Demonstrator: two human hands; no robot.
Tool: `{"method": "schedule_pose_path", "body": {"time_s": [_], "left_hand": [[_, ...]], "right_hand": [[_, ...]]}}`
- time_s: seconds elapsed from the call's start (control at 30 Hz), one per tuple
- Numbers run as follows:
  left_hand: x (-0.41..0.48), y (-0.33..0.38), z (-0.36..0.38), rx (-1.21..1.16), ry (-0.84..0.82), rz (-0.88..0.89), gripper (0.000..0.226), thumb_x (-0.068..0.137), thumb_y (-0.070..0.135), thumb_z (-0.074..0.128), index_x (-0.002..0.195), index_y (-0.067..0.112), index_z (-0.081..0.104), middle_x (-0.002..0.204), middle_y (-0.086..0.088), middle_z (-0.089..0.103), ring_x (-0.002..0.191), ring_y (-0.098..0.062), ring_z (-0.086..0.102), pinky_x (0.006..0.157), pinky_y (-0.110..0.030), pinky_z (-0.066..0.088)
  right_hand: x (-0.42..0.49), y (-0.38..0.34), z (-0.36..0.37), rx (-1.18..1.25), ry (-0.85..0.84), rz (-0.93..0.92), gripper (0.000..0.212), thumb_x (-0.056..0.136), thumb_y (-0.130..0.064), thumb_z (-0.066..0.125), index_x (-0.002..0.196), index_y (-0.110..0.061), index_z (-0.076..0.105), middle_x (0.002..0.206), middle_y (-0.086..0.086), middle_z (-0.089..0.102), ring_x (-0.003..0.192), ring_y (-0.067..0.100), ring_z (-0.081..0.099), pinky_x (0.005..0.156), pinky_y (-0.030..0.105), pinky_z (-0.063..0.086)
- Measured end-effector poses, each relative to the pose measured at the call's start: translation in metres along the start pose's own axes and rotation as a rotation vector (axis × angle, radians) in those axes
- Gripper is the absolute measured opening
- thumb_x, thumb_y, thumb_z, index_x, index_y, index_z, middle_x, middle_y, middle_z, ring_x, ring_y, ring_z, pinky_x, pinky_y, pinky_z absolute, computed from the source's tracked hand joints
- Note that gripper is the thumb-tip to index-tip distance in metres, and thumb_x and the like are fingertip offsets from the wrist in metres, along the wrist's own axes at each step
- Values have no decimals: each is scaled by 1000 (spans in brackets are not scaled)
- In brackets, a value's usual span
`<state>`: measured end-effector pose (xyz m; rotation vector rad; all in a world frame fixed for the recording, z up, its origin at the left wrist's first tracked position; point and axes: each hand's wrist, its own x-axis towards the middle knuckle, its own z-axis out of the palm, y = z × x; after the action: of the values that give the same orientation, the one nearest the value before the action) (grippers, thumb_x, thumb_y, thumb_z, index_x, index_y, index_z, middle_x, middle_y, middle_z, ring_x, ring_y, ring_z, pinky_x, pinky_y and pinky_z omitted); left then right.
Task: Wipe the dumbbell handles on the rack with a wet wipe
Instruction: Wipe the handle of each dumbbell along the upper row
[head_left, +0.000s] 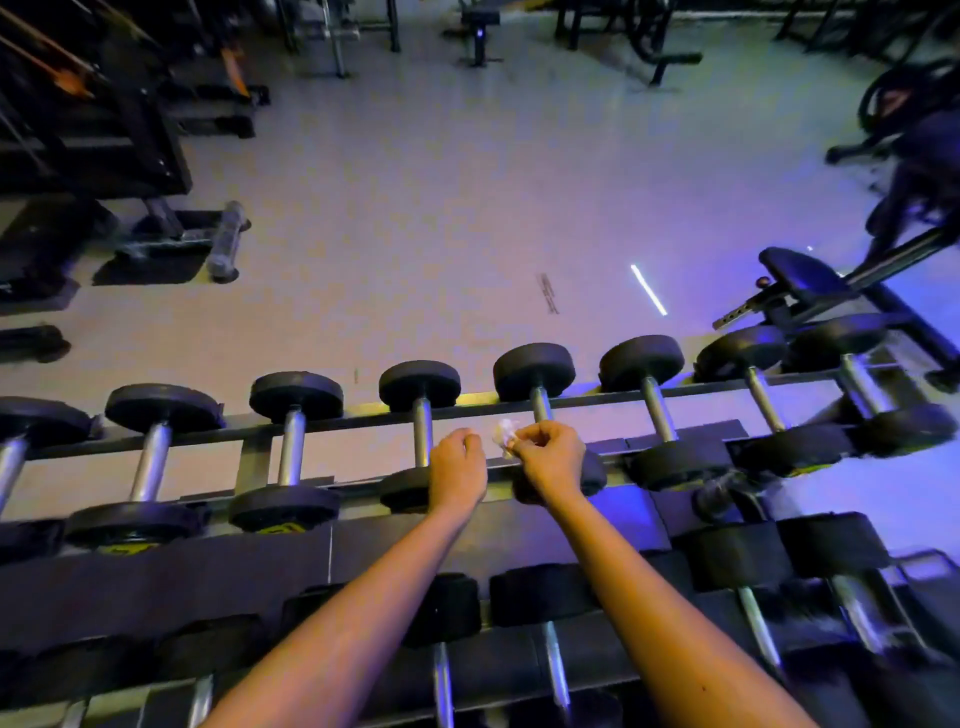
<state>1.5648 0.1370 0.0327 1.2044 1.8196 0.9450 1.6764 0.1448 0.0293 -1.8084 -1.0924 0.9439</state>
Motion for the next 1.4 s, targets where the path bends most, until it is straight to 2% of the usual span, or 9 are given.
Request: {"method": "schedule_pose_path", "body": {"time_s": [0.17, 0.33, 0.5, 0.63, 0.7, 0.83, 1.07, 1.27, 1.4], "left_hand": [[-15, 15, 26, 17, -45, -4, 31, 102, 20, 40, 77, 9, 56, 70, -2, 52, 68, -12, 49, 61, -23, 39], [-25, 34, 66, 11, 29, -99, 31, 100, 18, 41, 84, 2, 62, 79, -11, 58, 73, -17, 51, 61, -21, 39], [-32, 51, 100, -6, 89, -177, 27, 101, 18, 41, 85, 7, 60, 84, -9, 58, 77, -16, 52, 62, -22, 39], [-38, 56, 117, 105, 129, -272, 29, 100, 16, 42, 94, 3, 67, 89, -9, 58, 84, -19, 50, 73, -24, 34], [-38, 54, 124, 161, 116, -285, 28, 99, 14, 42, 102, 1, 67, 100, -11, 63, 90, -20, 54, 75, -26, 37], [-29, 58, 130, 189, 66, -371, 33, 100, 19, 40, 116, 1, 62, 122, -16, 61, 106, -26, 56, 80, -25, 36], [9, 49, 138, 273, -73, -580, 49, 102, 32, 31, 130, -1, 54, 138, -22, 50, 125, -36, 47, 101, -36, 37], [29, 30, 151, 243, 87, -717, 53, 101, 39, 35, 126, -2, 56, 131, -22, 55, 119, -37, 52, 94, -37, 41], [32, 12, 161, 178, 234, -670, 52, 98, 44, 35, 111, 4, 66, 118, -21, 62, 107, -38, 57, 85, -39, 43]], "right_hand": [[20, 15, -52, 0, 39, 0, 13, 81, -16, 76, 89, -7, 71, 83, 2, 67, 74, 9, 60, 59, 7, 40], [33, 38, -91, -16, -44, -23, 8, 80, -13, 77, 84, -8, 71, 79, 2, 69, 75, 12, 64, 72, 25, 54], [49, 55, -113, -25, -150, -54, 8, 79, -11, 77, 77, -10, 69, 74, 1, 68, 70, 9, 62, 60, 14, 44], [67, 58, -115, -35, -206, -64, 7, 79, -13, 77, 77, -11, 70, 76, -1, 69, 73, 11, 63, 64, 17, 47], [72, 57, -113, -36, -227, -57, 8, 79, -13, 77, 76, -13, 70, 76, -3, 69, 74, 11, 64, 67, 22, 51], [75, 62, -108, -56, -264, -37, 11, 79, -8, 75, 74, -14, 68, 74, -2, 66, 71, 10, 62, 58, 8, 41], [94, 63, -92, -63, -194, -9, 5, 81, -7, 72, 84, -10, 73, 82, 0, 68, 76, 12, 60, 74, 23, 48], [119, 64, -72, -103, -273, 23, 6, 79, -7, 73, 77, -13, 71, 78, -1, 67, 74, 12, 62, 70, 26, 51], [130, 67, -61, -137, -328, 50, 10, 79, -8, 74, 73, -13, 68, 72, -2, 65, 65, 8, 59, 64, 22, 47]]}}
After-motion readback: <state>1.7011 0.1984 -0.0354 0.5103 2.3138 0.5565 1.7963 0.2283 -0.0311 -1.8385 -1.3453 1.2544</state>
